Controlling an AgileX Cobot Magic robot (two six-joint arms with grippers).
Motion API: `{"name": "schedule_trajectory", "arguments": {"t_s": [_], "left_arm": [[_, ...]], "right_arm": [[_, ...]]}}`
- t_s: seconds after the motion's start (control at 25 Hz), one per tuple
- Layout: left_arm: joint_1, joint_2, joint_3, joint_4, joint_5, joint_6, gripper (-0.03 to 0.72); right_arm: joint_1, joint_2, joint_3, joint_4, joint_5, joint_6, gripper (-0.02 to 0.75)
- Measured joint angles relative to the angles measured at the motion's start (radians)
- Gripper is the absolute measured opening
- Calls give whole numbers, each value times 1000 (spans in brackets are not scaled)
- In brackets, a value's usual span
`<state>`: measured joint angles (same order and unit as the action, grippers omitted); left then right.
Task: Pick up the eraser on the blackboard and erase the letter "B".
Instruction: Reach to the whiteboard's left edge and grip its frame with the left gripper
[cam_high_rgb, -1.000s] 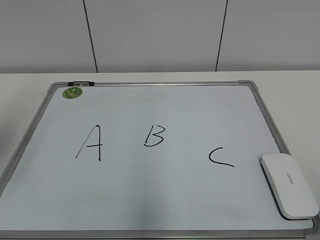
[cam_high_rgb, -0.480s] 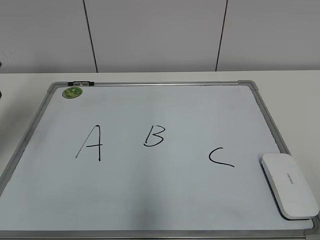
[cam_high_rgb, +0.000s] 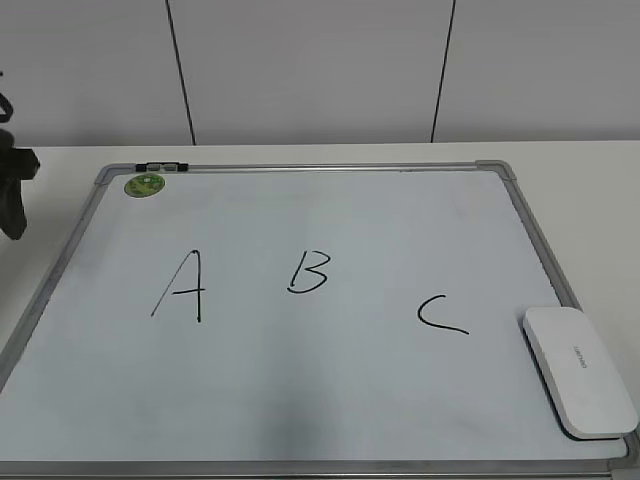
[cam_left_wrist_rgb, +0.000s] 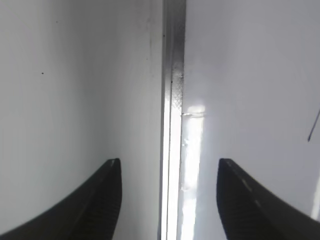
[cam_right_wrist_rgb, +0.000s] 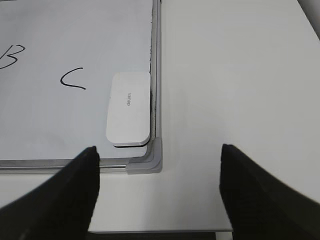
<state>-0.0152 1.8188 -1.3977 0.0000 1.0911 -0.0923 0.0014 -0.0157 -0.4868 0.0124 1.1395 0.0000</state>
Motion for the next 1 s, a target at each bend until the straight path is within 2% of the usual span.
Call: {"name": "schedule_trajectory", "arguments": {"t_s": [0.6,1.0], "left_arm": [[0,139,-18,57,-59,-3,433],[0,205,-18,59,-152,53,410]], "right_arm": [[0,0,0,-12,0,0,555],[0,0,0,-12,0,0,555]]}}
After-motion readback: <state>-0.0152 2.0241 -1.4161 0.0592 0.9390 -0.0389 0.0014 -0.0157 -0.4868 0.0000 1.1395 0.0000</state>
